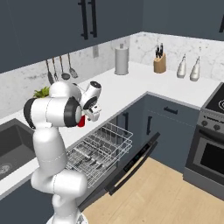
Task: Pick up the cup and bowl from the counter, place them in the dishwasher, and close the dishwasher door.
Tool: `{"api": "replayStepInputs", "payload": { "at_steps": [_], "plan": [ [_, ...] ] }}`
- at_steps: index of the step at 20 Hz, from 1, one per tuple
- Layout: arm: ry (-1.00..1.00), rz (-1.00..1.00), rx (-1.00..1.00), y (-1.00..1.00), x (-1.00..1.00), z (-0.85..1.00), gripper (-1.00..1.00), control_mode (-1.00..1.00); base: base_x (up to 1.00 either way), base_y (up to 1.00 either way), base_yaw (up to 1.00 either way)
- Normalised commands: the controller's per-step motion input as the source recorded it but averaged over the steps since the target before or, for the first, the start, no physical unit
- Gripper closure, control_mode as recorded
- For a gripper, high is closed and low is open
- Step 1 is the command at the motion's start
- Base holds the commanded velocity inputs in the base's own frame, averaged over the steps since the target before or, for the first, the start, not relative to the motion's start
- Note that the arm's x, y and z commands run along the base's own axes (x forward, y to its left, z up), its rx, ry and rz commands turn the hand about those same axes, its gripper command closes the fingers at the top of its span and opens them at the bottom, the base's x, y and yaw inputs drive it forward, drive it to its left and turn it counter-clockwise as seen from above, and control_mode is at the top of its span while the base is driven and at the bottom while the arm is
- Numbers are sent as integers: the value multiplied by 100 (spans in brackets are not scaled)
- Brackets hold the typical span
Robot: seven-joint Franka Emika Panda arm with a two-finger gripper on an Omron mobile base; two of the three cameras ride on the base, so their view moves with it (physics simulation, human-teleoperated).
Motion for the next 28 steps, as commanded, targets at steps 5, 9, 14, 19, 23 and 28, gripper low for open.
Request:
{"api": "replayStepInputs", "payload": {
  "at_steps": [5, 9, 14, 19, 23, 28],
  "plan": [
    [0, 0, 0, 0, -2, -9, -100, -100, 0, 0, 0],
    [0, 0, 0, 5, 6, -28, -100, -100, 0, 0, 0],
    [0, 0, 0, 11, 9, -36, 100, -100, 0, 0, 0],
    [1, 0, 0, 12, 1, -24, 100, -100, 0, 0, 0],
    [2, 0, 0, 3, -1, -14, 100, -100, 0, 0, 0],
    [4, 0, -1, 6, -27, -12, 100, -100, 0, 0, 0]
  ]
}}
